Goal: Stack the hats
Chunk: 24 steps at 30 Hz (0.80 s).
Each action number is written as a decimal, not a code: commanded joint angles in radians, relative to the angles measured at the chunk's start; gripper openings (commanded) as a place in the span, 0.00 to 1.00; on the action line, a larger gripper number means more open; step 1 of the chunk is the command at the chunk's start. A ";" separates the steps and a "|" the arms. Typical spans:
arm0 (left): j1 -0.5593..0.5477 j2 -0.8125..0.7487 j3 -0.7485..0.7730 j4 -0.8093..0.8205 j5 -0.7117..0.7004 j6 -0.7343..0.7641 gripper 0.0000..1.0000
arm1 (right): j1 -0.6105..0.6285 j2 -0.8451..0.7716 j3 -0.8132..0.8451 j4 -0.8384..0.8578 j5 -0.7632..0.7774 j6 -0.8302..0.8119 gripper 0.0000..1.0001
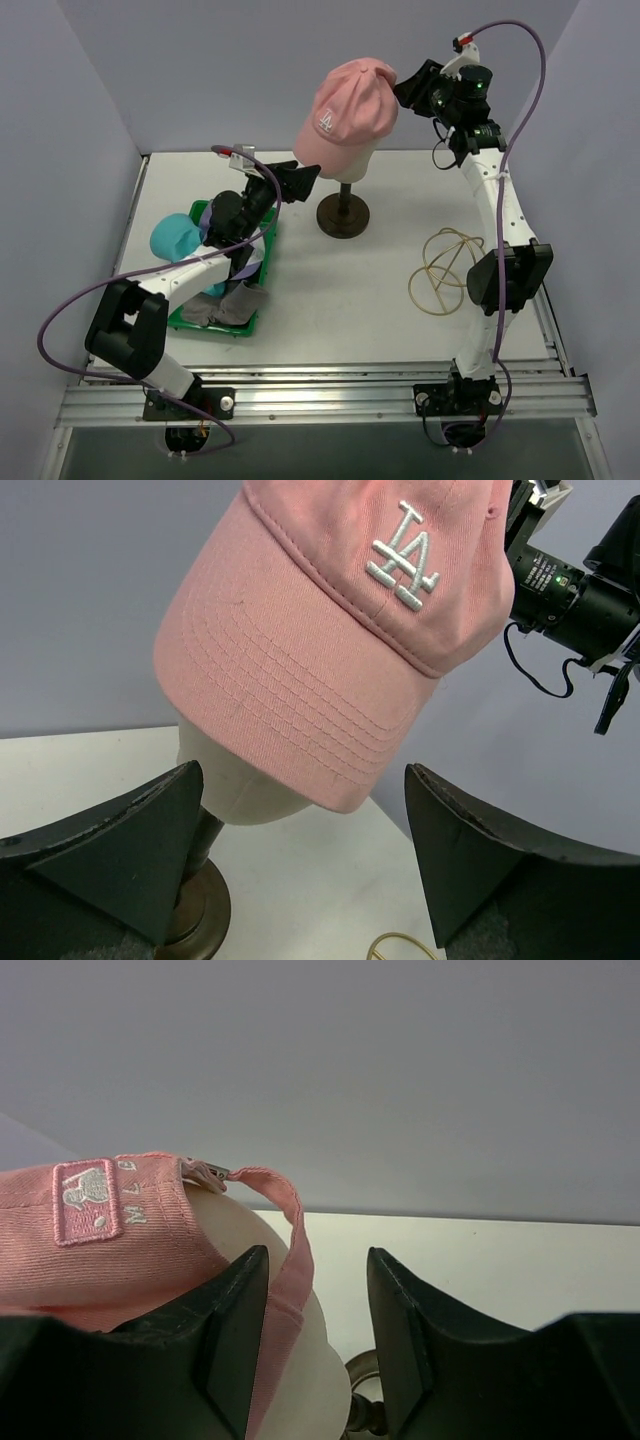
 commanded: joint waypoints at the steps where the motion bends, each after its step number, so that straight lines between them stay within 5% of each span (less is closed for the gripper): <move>1: 0.001 0.024 0.066 0.058 0.007 -0.015 0.90 | 0.007 0.000 -0.015 0.075 -0.043 0.016 0.40; 14: -0.012 0.014 0.204 0.019 0.033 0.027 0.87 | 0.019 0.025 -0.044 0.078 -0.041 0.011 0.22; 24: -0.010 -0.006 0.262 -0.080 -0.017 0.092 0.87 | 0.027 0.046 -0.023 0.077 -0.005 0.005 0.18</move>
